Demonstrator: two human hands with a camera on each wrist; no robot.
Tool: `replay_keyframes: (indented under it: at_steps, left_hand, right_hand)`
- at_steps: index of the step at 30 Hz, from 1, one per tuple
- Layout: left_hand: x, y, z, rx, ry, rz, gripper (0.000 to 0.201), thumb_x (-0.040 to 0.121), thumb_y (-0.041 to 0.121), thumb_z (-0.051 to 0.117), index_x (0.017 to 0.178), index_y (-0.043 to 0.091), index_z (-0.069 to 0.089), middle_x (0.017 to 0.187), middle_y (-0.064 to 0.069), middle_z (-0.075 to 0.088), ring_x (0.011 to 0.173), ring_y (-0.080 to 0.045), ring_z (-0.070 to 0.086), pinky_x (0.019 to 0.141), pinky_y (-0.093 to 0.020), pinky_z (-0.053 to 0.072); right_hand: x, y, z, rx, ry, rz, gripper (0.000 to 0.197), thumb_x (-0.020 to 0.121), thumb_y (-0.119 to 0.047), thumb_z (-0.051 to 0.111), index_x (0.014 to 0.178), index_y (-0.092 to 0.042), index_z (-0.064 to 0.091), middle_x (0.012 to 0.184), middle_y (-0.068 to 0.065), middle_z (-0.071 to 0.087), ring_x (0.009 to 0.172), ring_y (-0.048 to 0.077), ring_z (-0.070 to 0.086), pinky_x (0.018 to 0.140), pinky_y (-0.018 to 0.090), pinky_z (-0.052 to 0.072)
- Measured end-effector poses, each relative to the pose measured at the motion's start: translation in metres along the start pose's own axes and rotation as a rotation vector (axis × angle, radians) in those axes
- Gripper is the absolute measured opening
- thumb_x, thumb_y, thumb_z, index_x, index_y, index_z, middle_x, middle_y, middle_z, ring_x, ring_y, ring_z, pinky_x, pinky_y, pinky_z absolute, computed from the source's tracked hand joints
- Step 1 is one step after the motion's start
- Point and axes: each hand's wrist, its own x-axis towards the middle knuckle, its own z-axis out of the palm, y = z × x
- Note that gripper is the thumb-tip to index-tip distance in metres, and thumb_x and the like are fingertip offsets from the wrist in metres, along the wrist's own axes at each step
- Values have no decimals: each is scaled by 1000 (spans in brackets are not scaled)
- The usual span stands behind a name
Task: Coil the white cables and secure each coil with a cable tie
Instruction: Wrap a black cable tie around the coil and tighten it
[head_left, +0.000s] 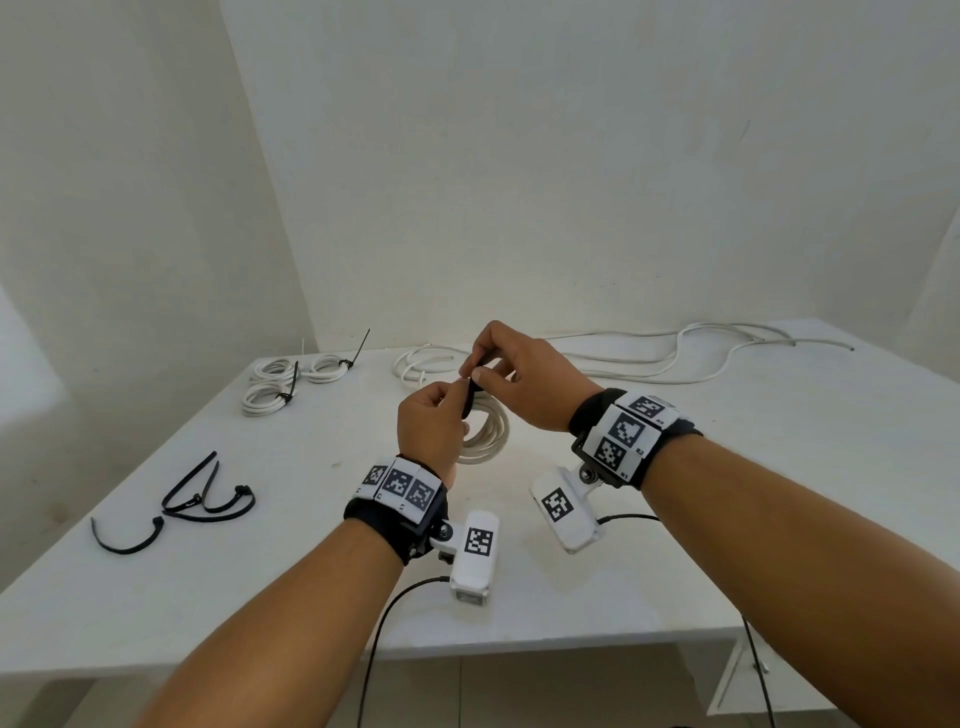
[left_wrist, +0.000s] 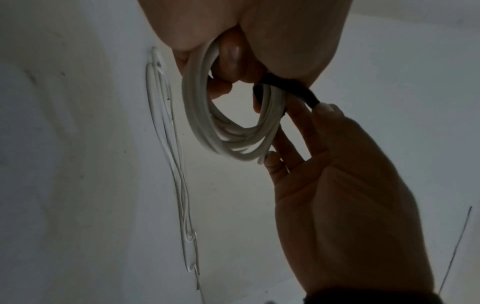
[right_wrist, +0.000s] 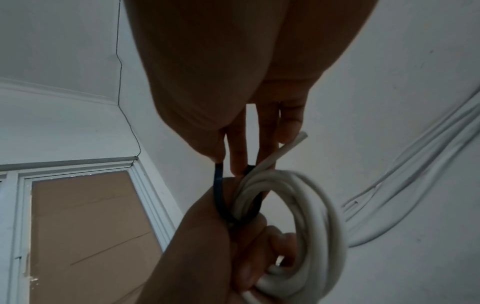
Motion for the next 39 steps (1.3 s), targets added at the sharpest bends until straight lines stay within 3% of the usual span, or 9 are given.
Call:
replay_keyframes:
  at_steps: [3,7,11,18,24,26,33,36,39]
  left_hand:
    - [0,0,1,-8,7,-80,20,82,18,64,67,6,57,61,-7,40,53,-19,32,55,-31,36]
    - [-3,-3,2,-9,-7,-103,20,84,18,64,69,7,56,59,-4,39,53,-17,32,53,-29,38]
    - [-3,0,5,-12,-42,-97,19,88,18,65,72,6,63,54,2,41,50,-14,33,51,-25,41]
    - [-2,0,3,26,-37,-120,30,89,18,61,60,14,62,48,7,42,48,-14,34,55,-29,40]
    - [-5,2,1,50,-111,-53,38,90,14,58,52,20,61,54,-1,41,44,-12,34,58,-32,37]
    - [-5,4,-1,74,-160,2,31,92,13,57,65,16,73,55,4,52,45,-11,36,52,-27,38]
    - [-3,9,1,122,-201,19,17,91,13,63,79,8,75,69,0,68,50,-9,45,53,-24,41]
    - [-1,11,1,101,-96,-8,16,89,14,64,80,5,74,67,-4,63,49,-11,43,52,-26,40]
    - [5,14,-1,55,36,-23,16,86,12,66,72,7,71,63,-7,54,50,-15,39,55,-29,37]
  right_hand:
    - [0,1,-4,-37,-70,-4,9,97,-21,55,95,-29,50,103,-16,71,80,7,69,73,22,54]
    - [2,3,-8,-67,-81,7,11,95,-19,57,91,-28,51,98,-13,74,68,-4,66,65,14,45]
    - [3,7,-10,-78,30,20,9,93,-20,60,91,-26,54,86,-8,73,74,4,66,67,20,47]
    - [1,3,-12,-43,-133,-9,6,96,-19,57,95,-24,53,96,-12,73,77,13,69,72,24,54]
    - [1,5,-17,45,-54,4,11,95,-15,59,91,-24,54,90,-3,76,76,14,71,77,35,59]
    - [1,7,-20,104,-59,21,10,95,-13,59,91,-21,54,90,0,76,75,15,72,76,36,60]
    - [0,6,-17,249,47,147,7,92,-6,61,93,-12,57,83,3,77,63,11,63,60,22,49]
    - [-1,3,-10,371,179,250,12,91,-12,66,100,-13,60,84,3,77,52,14,46,49,22,38]
    - [1,0,3,451,289,349,26,88,-21,71,109,-20,55,90,5,76,68,13,59,61,28,47]
